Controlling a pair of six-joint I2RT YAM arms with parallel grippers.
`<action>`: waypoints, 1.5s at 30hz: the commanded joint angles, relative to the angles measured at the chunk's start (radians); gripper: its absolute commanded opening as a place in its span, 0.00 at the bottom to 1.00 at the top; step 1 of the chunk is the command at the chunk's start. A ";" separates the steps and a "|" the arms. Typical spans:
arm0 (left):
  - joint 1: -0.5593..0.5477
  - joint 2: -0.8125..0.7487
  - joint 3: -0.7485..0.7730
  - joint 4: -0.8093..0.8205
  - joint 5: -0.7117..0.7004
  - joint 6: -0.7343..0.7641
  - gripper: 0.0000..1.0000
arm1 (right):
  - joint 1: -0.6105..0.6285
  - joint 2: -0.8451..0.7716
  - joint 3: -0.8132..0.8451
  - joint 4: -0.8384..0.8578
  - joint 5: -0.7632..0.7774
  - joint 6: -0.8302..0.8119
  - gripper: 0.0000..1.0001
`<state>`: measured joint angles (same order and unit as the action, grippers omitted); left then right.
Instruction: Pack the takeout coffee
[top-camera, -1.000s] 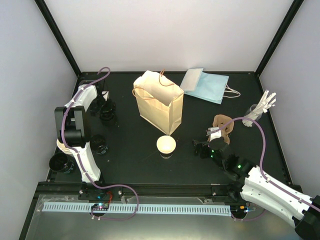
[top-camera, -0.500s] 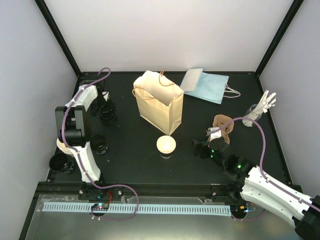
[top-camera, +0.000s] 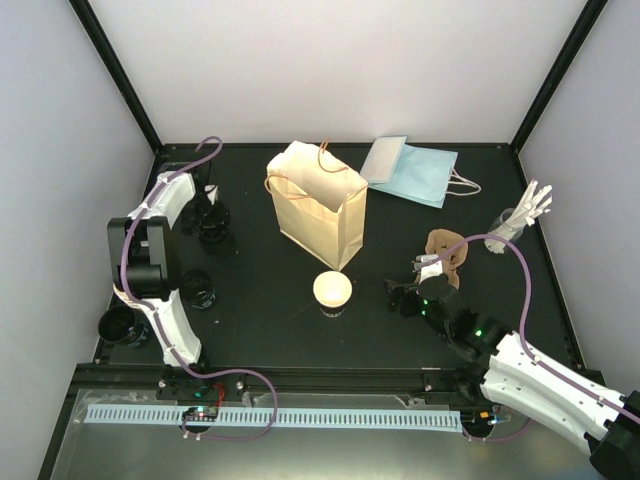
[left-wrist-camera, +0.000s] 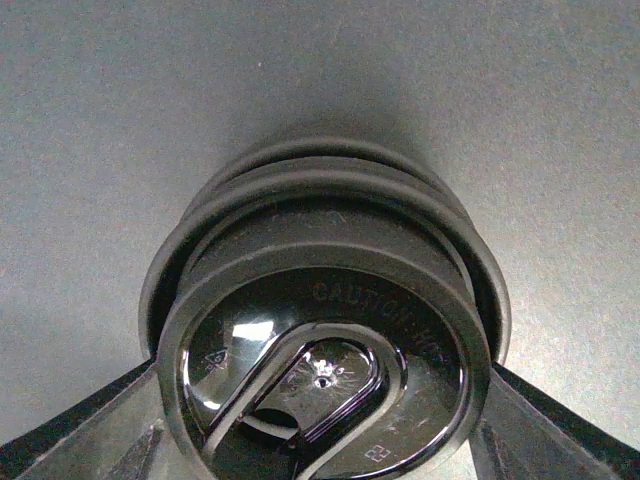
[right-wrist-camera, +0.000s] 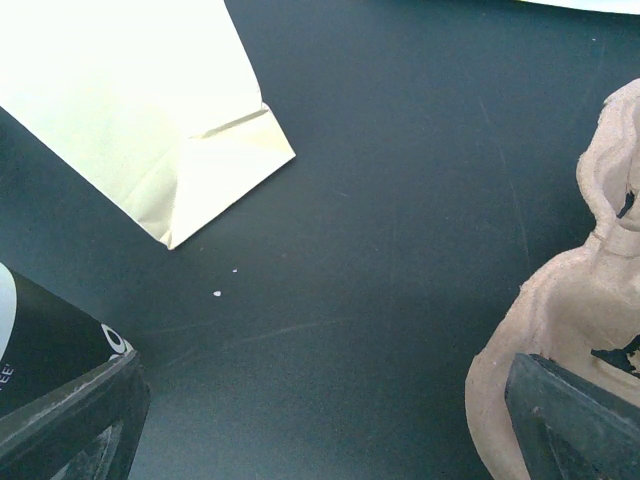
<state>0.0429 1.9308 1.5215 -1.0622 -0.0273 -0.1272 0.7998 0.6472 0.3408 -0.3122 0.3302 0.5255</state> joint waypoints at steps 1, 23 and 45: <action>-0.011 -0.088 -0.010 -0.034 -0.019 -0.018 0.75 | -0.006 0.002 0.014 0.038 0.002 -0.001 1.00; -0.257 -0.627 -0.246 -0.031 0.201 -0.094 0.76 | -0.006 0.011 0.017 0.037 -0.001 -0.002 1.00; -0.975 -0.766 -0.522 0.339 0.118 -0.219 0.77 | -0.006 -0.038 0.151 -0.176 -0.098 0.056 1.00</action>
<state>-0.8845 1.1149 0.9897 -0.8032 0.1467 -0.3943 0.7998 0.6113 0.4347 -0.4412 0.2409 0.5716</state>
